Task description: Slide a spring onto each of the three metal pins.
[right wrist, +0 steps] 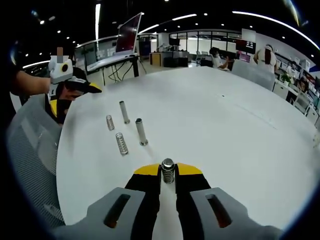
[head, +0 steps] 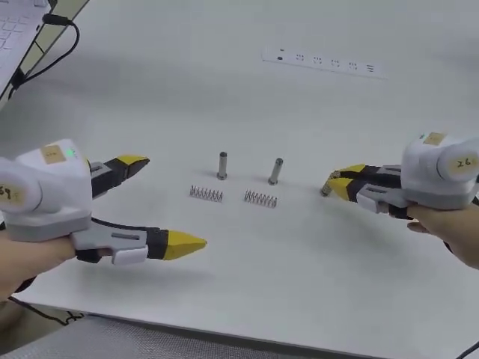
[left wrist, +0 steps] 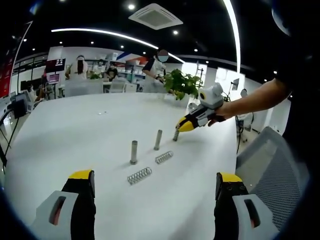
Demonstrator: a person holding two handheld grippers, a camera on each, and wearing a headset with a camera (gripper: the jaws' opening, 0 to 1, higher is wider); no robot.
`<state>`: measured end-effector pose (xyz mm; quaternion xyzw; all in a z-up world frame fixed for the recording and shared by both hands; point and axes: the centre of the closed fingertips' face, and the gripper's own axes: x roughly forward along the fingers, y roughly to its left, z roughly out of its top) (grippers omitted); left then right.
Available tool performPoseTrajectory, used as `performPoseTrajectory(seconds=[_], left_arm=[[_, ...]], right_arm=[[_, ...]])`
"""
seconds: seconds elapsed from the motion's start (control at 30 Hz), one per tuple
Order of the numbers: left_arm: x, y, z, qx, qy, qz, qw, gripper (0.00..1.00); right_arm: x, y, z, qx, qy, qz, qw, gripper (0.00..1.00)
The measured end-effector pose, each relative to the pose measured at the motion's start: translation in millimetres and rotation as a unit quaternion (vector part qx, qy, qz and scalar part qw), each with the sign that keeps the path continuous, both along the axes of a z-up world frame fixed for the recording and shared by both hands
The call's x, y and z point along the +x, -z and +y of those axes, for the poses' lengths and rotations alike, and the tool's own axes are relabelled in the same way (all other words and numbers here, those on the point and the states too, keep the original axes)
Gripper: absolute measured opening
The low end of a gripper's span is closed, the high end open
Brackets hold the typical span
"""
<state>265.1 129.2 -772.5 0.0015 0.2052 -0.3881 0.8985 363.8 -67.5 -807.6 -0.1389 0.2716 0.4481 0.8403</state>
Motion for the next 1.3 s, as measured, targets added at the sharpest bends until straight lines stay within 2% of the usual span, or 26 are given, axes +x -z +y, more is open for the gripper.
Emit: performPoseTrajectory(seconds=[0.37,0.5,0.9,1.0,1.3], left_arm=[[0.4,-4.7,1.6,0.003,0.0,-0.004,1.0,0.98],[0.0,-5.3,1.4,0.005,0.001,-0.005,1.0,0.98],[-2.7,-6.4,2.6,0.005,-0.001,-0.004,1.0,0.98],[-1.2,-9.5,1.6,-0.003,-0.004,-0.006,1.0,0.98],[-1.0,-10.9,-3.1,-0.003,0.002,-0.008,1.0,0.98]], right_arm=[[-0.2,0.8,-0.5,-0.001,0.005,0.001,1.0,0.17],[-0.4,-1.5,0.2,0.0,0.004,-0.004,1.0,0.25],[-3.8,-1.0,-2.9,0.005,0.017,0.006,0.9998,0.29],[-5.5,-0.4,-5.3,0.007,0.02,0.007,0.9997,0.3],[-9.9,1.8,-9.5,0.017,0.033,0.016,0.9992,0.35]])
